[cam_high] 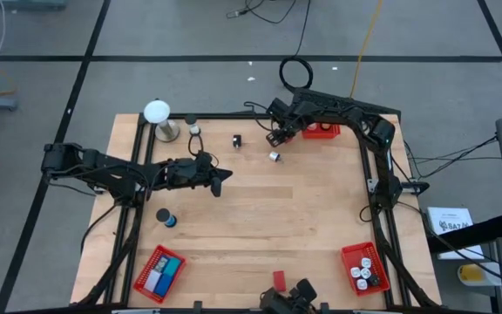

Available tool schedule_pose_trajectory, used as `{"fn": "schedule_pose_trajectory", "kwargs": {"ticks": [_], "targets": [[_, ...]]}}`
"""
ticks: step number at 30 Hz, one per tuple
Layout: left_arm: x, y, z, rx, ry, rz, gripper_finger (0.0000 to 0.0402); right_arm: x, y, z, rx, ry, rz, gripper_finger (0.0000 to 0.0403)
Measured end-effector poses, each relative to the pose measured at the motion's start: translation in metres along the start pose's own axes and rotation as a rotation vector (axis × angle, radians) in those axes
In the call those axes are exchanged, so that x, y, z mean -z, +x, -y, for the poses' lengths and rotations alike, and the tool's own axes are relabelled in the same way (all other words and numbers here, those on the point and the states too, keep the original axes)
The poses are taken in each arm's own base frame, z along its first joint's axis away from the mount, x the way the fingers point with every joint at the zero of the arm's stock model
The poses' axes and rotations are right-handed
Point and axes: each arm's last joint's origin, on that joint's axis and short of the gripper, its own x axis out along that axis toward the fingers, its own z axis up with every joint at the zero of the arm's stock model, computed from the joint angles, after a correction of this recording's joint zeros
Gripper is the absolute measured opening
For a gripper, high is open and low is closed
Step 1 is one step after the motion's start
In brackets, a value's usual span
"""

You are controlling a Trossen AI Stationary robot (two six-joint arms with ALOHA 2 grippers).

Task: Pick & Place Office items
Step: Put the top red digital clock into the bottom left red basket

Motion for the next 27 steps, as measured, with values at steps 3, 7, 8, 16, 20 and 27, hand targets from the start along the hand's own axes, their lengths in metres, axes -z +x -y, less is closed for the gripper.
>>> {"fn": "schedule_pose_trajectory", "kwargs": {"ticks": [3, 7, 8, 16, 20, 27], "targets": [[0.0, 0.0, 0.0, 0.0, -0.002, 0.0, 0.0015, 0.002, 0.002, -0.003, -0.014, 0.01, 0.006, 0.0219], [0.0, 0.0, 0.0, -0.001, -0.006, 0.001, 0.0004, 0.004, 0.002, -0.007, -0.069, 0.002, -0.016, 0.0166], [0.0, 0.0, 0.0, -0.007, 0.001, 0.004, 0.0003, 0.004, 0.001, -0.009, -0.081, -0.003, -0.016, 0.0149], [0.003, -0.001, -0.004, -0.071, 0.033, -0.018, 0.0003, 0.004, -0.034, -0.025, -0.15, -0.023, 0.053, 0.0118], [0.002, -0.005, -0.007, -0.091, 0.066, -0.041, 0.0008, 0.013, -0.076, -0.048, -0.241, -0.062, 0.115, 0.0118], [-0.007, -0.018, -0.015, -0.097, 0.139, -0.103, 0.0003, 0.078, -0.132, -0.135, -0.392, -0.38, 0.147, 0.0122]]}}
